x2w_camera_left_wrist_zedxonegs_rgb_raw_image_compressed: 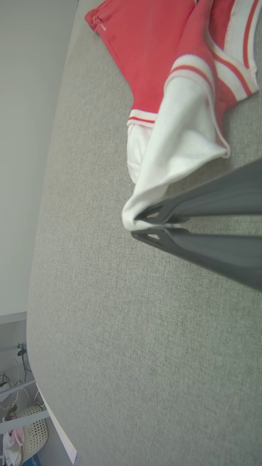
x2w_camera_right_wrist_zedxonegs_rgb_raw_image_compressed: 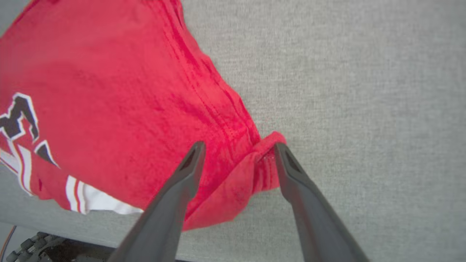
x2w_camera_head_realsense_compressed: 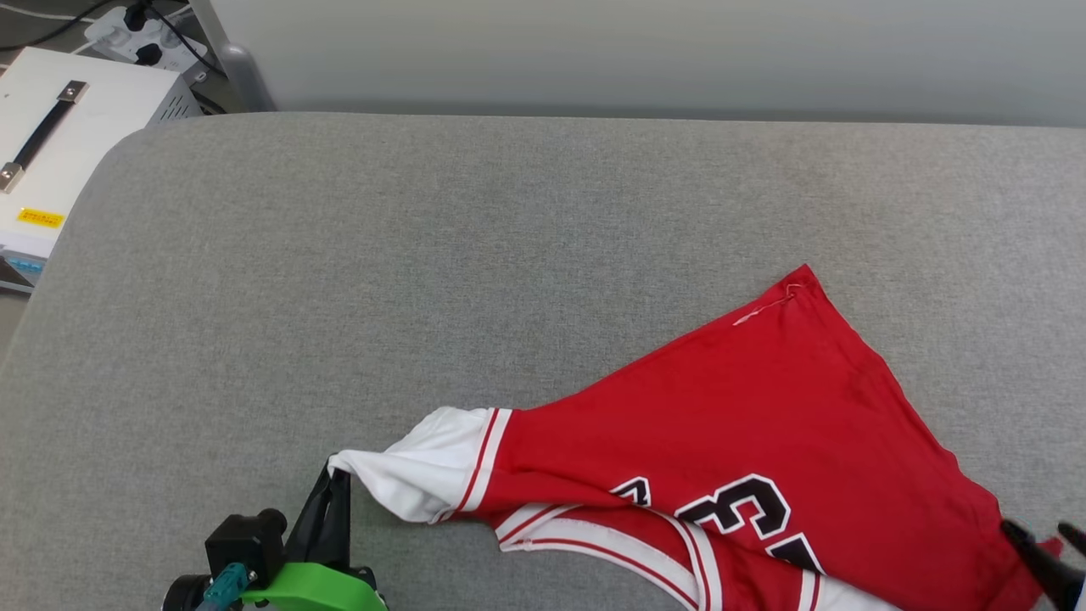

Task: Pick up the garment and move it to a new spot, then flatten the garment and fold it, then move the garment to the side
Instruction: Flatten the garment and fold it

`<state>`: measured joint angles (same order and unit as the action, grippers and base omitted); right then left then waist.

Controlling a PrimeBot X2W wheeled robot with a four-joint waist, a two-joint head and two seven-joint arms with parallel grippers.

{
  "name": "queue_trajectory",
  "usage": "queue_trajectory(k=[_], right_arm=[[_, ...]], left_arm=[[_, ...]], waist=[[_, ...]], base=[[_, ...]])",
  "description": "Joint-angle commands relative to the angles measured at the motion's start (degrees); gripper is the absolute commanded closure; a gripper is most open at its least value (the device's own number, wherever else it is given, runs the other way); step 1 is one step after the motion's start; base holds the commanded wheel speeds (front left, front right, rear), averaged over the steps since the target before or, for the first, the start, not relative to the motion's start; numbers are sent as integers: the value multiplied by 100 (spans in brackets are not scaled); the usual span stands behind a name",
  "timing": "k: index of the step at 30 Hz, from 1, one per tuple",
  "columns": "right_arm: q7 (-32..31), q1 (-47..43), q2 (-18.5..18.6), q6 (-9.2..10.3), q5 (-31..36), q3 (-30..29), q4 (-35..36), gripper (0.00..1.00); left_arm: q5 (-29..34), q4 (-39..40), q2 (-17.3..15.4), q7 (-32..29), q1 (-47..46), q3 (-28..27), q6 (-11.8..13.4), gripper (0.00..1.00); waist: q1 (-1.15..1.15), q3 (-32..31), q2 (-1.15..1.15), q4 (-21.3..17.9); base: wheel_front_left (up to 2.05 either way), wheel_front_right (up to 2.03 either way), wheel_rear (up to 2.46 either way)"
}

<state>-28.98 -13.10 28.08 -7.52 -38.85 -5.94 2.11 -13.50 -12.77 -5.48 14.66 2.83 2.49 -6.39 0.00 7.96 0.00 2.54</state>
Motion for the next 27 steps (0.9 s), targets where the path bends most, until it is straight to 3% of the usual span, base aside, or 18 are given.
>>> queue_trajectory(k=[1, 7, 14, 27], right_arm=[[74, 240, 103, 3, 4, -67, 116, 0], [137, 1154, 450, 3, 95, 60, 440, 0], [-314, 2541, 872, 3, 242, 998, 497, 0], [-1645, 4699, 1263, 3, 150, 2768, -912, 0]], left_arm=[[45, 5, -50, 34, -55, -7, -25, 100], [91, 29, -51, 34, -238, 57, -38, 100], [155, 126, -2, 34, -486, 186, -52, 100], [208, 434, 113, 34, -885, 443, -81, 100]], waist=[[0, 41, 0, 17], [0, 218, 0, 110], [0, 523, 0, 301], [0, 1144, 0, 793]], base=[[0, 0, 0], [0, 0, 0], [0, 0, 0], [0, 0, 0]])
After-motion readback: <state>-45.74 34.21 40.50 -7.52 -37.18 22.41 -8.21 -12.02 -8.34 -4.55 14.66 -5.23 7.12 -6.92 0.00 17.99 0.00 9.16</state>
